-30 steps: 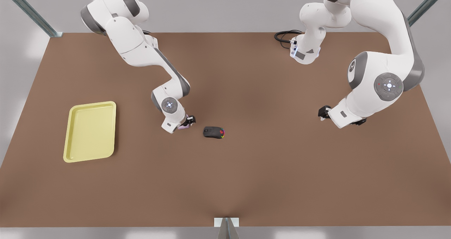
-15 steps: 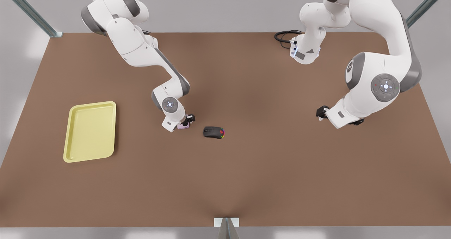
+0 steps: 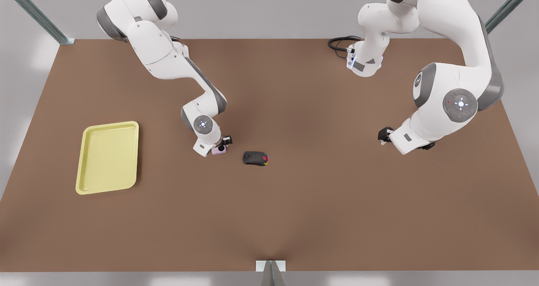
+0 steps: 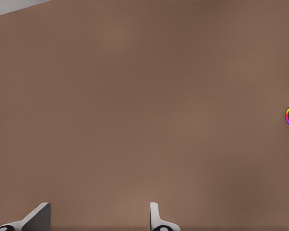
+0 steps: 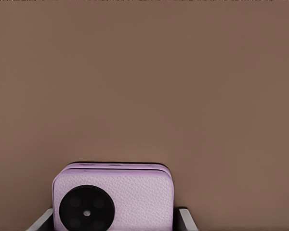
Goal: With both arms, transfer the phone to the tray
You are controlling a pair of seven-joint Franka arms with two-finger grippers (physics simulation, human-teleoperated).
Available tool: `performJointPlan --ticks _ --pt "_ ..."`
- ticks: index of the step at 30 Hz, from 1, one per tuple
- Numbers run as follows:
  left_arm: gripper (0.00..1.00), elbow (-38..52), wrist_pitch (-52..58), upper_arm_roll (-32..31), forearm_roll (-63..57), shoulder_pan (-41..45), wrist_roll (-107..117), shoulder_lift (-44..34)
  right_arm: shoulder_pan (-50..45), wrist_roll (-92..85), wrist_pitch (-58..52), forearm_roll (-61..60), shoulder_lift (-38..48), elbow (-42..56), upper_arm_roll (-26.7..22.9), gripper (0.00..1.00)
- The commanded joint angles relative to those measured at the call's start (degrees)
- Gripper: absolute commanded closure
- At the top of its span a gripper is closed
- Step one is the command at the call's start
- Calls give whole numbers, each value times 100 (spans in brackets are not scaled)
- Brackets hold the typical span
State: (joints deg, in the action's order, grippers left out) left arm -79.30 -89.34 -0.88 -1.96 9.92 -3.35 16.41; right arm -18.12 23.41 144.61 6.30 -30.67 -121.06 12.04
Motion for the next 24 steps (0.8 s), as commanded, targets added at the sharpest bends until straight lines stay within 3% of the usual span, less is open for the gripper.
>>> performJointPlan --ticks 1,12,18,20,23,24 --pt "0 3 4 0 -6 1 45 -7 2 -12 -3 12 8 3 0 13" --pt "0 3 4 0 -6 1 45 -7 2 -30 -109 12 184 -14 0 22" --pt "0 12 13 0 -6 1 45 -16 783 -371 -698 12 1221 -261 -9 22" --pt "0 3 13 0 2 1 45 -16 1390 -1347 -689 12 1441 -463 -237 22" --pt "0 11 13 0 -6 1 45 -16 1662 -3482 -706 3 1634 -630 -1476 22" --pt "0 3 13 0 2 1 45 -16 2102 -4160 -706 3 1731 -726 -1476 22"
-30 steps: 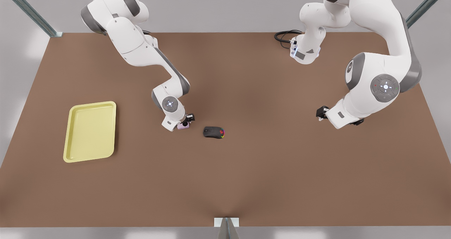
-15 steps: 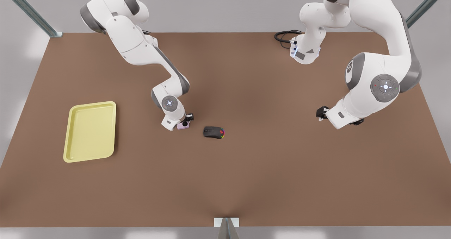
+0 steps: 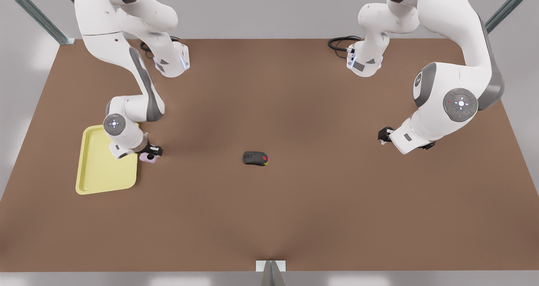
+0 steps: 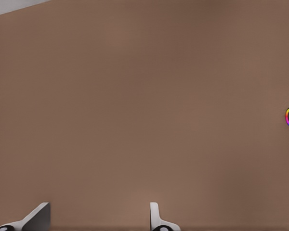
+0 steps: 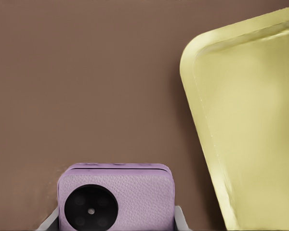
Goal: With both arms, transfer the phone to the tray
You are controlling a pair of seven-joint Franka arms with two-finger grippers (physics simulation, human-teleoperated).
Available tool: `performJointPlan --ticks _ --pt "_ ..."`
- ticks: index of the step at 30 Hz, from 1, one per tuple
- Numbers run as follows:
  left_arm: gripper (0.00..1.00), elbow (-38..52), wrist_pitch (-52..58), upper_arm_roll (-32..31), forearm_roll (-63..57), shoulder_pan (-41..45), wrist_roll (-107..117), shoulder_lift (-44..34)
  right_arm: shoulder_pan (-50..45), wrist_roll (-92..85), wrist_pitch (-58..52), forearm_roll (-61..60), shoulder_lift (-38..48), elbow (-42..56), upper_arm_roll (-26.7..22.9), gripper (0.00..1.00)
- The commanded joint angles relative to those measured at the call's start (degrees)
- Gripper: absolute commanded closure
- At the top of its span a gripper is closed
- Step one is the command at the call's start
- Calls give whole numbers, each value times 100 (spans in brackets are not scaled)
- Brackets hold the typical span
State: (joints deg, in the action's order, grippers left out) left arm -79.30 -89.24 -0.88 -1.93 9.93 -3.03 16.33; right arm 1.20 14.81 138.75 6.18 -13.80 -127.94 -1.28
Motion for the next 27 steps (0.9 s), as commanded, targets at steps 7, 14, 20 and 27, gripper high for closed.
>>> performJointPlan --ticks 7,14,20,27 --pt "0 11 3 -27 0 44 39 2 645 -5928 249 -64 -554 59 -1340 22" --pt "0 20 3 -18 0 44 30 -7 179 -5235 -725 -64 44 489 -1225 0" --pt "0 28 3 -18 0 44 12 -33 451 -2500 -4848 -20 431 4276 559 0" --pt "0 28 3 -9 0 44 21 -33 539 -1903 -5402 -46 457 4621 585 0"
